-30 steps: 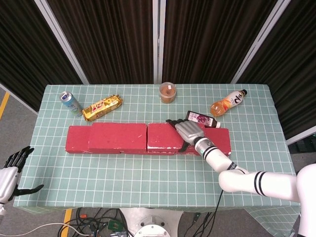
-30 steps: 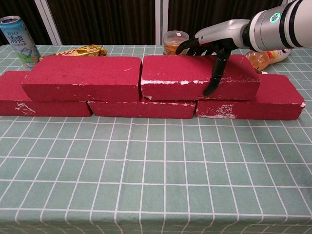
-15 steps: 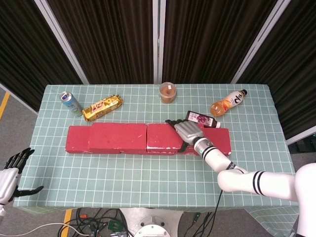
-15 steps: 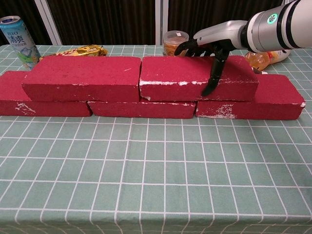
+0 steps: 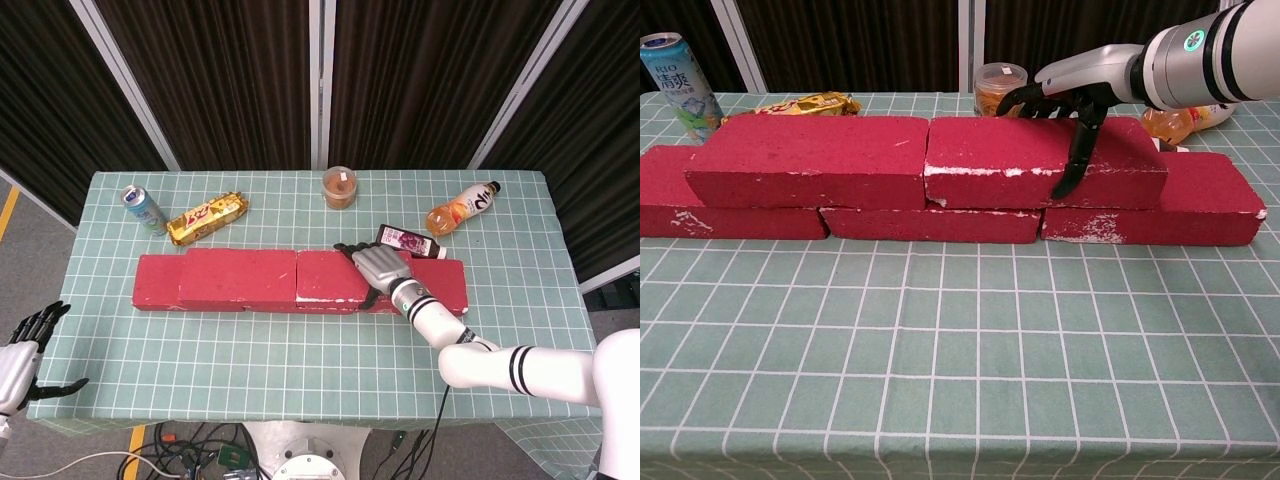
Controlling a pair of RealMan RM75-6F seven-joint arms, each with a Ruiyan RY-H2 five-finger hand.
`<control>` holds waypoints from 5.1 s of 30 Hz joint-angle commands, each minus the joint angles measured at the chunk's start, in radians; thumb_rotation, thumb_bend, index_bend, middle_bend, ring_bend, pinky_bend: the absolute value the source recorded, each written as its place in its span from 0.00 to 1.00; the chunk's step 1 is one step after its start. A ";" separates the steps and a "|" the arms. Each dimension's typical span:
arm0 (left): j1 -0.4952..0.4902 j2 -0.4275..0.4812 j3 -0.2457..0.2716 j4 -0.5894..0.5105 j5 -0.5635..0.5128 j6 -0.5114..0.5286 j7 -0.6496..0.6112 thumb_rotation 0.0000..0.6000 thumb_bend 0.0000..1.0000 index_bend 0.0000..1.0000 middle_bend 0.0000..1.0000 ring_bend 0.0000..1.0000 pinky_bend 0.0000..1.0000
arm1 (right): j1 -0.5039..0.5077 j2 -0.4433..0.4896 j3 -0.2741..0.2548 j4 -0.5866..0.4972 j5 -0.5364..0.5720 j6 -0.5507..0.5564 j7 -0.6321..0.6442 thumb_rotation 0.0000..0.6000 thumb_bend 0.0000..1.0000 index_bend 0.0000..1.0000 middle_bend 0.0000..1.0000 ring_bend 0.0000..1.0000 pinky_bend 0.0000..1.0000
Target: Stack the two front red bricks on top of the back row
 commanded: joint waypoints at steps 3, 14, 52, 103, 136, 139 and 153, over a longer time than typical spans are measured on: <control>0.001 -0.002 0.001 0.002 -0.002 -0.002 -0.004 1.00 0.00 0.03 0.00 0.00 0.00 | 0.006 -0.005 -0.002 0.003 0.008 0.003 -0.005 1.00 0.03 0.00 0.19 0.11 0.13; 0.001 0.001 0.003 0.004 -0.001 -0.004 -0.011 1.00 0.00 0.03 0.00 0.00 0.00 | 0.014 0.000 -0.007 -0.003 0.017 -0.021 0.003 1.00 0.00 0.00 0.10 0.03 0.08; -0.004 0.006 0.000 -0.011 -0.002 -0.007 0.000 1.00 0.00 0.03 0.00 0.00 0.00 | -0.232 0.270 0.061 -0.211 -0.248 0.173 0.169 1.00 0.00 0.00 0.00 0.00 0.00; -0.014 -0.009 0.002 -0.006 -0.038 -0.046 0.028 1.00 0.00 0.03 0.00 0.00 0.00 | -0.348 0.052 0.098 0.079 -0.265 0.079 0.194 1.00 0.04 0.00 0.00 0.00 0.00; 0.001 -0.024 -0.016 -0.011 0.030 0.047 0.032 1.00 0.00 0.03 0.00 0.00 0.00 | -0.741 0.301 -0.056 -0.244 -0.718 0.606 0.136 1.00 0.00 0.00 0.00 0.00 0.00; 0.008 -0.034 -0.021 0.004 0.064 0.088 0.007 1.00 0.00 0.03 0.00 0.00 0.00 | -0.832 0.298 -0.104 -0.225 -0.811 0.725 0.107 1.00 0.00 0.00 0.00 0.00 0.00; 0.053 -0.073 -0.036 0.071 0.113 0.223 0.092 1.00 0.00 0.04 0.00 0.00 0.00 | -1.108 0.150 -0.163 0.044 -0.997 1.014 0.227 1.00 0.00 0.00 0.00 0.00 0.00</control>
